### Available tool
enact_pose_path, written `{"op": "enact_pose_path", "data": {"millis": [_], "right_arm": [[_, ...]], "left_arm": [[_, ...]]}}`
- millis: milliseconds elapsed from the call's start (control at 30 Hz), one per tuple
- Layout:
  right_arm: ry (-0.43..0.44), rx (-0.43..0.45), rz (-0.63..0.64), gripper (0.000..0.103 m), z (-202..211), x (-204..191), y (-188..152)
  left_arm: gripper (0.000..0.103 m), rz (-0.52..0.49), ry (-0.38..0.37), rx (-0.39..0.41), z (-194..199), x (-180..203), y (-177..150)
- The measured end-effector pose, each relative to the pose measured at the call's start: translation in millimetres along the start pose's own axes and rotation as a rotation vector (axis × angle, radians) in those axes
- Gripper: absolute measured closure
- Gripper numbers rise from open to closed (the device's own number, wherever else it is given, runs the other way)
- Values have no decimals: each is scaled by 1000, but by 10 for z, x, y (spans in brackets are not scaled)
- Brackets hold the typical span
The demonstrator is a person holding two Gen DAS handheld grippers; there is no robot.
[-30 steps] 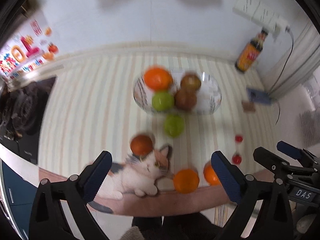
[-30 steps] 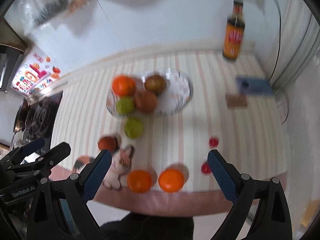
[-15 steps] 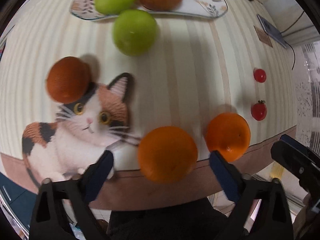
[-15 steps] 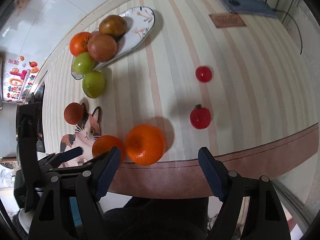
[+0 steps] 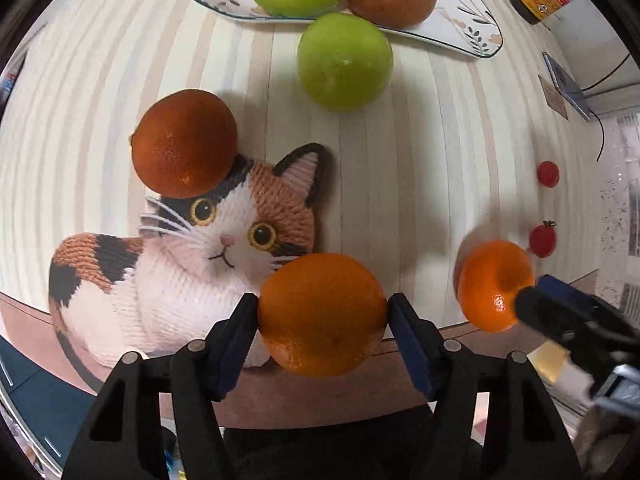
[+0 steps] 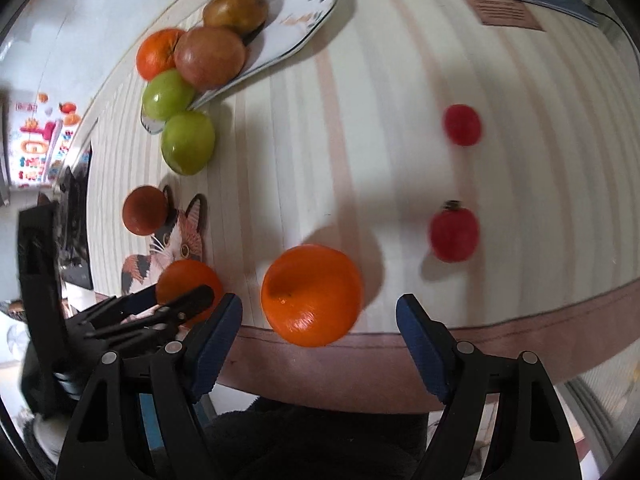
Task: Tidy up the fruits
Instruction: 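Grasp an orange with the left tool while the right tool grasps another orange, then carry both oranges onto the plate and open both tools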
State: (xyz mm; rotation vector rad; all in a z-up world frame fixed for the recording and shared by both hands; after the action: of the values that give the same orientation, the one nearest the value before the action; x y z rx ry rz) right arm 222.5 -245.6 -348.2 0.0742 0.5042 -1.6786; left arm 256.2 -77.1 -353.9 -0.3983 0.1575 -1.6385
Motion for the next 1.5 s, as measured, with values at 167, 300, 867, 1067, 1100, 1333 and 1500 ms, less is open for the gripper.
{"op": "enact_pose_path", "data": {"millis": [167, 300, 867, 1067, 1100, 1333, 1500], "right_arm": [[-59, -44, 38, 35, -221, -116, 85], [-83, -38, 75, 36, -276, -179, 96], [89, 146, 7, 37, 633, -238, 761], [124, 214, -46, 37, 998, -221, 1562], [130, 218, -61, 37, 1016, -214, 1703], [91, 198, -127, 37, 928, -201, 2555], [43, 162, -127, 37, 766, -223, 2755]], "left_arm": [[39, 3, 8, -11, -87, 5, 74], [40, 3, 11, -3, -102, 17, 72], [40, 65, -125, 237, 1455, -433, 737], [40, 158, -110, 249, 1578, -800, 1234], [40, 172, -107, 240, 1555, -860, 1324], [40, 249, -115, 145, 1246, -1167, 1781], [40, 263, -136, 83, 1042, -1176, 1869]]}}
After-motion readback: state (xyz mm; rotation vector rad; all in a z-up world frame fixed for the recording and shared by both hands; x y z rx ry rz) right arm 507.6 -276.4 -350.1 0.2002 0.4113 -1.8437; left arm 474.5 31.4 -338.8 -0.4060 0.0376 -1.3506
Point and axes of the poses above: each gripper's, at about its wrist camera, not at the fingertips, and z roughly against the way its jaws point, x to its right, y to its top, the point moved 2 cm from there along -z, roughly the way its jaws point, and after that the axes turned 14 degrees about -x, right-handed, at the moved point
